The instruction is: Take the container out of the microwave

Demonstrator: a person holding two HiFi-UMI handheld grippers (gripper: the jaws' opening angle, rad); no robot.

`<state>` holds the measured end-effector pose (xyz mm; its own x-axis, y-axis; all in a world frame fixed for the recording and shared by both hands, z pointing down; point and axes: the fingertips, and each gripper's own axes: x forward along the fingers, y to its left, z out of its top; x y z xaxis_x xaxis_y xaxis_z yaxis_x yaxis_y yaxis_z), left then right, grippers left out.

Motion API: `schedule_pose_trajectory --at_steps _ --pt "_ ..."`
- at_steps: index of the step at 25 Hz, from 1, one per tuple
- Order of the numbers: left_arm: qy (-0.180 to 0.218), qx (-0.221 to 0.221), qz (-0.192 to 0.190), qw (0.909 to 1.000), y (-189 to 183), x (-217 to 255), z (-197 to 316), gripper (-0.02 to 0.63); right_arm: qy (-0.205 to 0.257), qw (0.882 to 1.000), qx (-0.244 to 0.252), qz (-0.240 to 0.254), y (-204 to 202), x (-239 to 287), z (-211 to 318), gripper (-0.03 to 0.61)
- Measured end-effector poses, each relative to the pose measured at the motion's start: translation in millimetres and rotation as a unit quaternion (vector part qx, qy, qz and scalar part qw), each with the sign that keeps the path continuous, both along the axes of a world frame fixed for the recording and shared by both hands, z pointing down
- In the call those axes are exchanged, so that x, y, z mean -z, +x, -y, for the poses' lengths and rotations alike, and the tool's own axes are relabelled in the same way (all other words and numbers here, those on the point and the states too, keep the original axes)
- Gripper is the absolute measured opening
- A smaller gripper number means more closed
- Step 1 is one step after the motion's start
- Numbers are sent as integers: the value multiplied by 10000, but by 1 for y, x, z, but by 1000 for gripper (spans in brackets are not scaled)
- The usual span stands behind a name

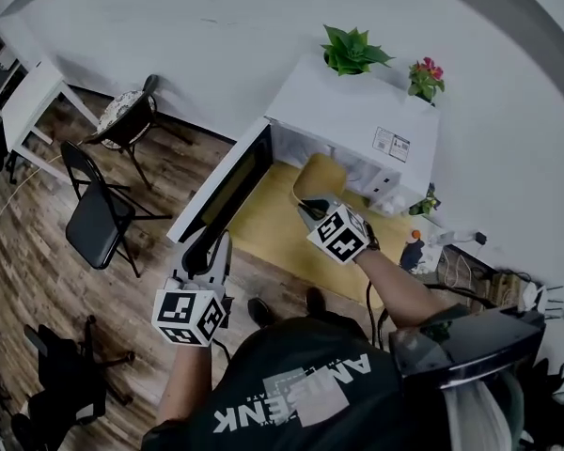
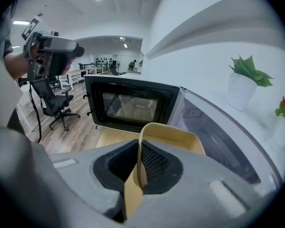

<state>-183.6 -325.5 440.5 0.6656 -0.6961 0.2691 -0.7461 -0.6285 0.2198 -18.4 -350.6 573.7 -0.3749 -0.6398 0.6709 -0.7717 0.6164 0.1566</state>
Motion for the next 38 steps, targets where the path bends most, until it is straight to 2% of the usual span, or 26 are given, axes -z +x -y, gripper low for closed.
schedule_pose_trajectory --at_steps 11,16,22,25,29,35,38 --pt "83 -790 -123 9968 19 7 8 104 237 9996 -55 161 -19 63 -36 26" --pt "277 -1082 -206 9935 28 20 14 60 466 9985 -176 214 -17 98 -50 26" --pt "392 -1335 -292 9898 37 35 22 18 667 9957 -576 287 -2 133 -65 26" --pt "490 -1303 -287 9899 39 46 28 3 836 9934 -713 341 8 150 -65 26" --pt "670 -1107 -161 9915 35 62 33 2 1088 9921 -605 139 16 171 -68 26" --pt "439 -933 -70 9946 36 78 32 2 1202 9907 -521 379 30 193 -69 26" --pt "542 -810 63 9952 40 88 30 2 1233 9902 -413 500 35 201 -69 26"
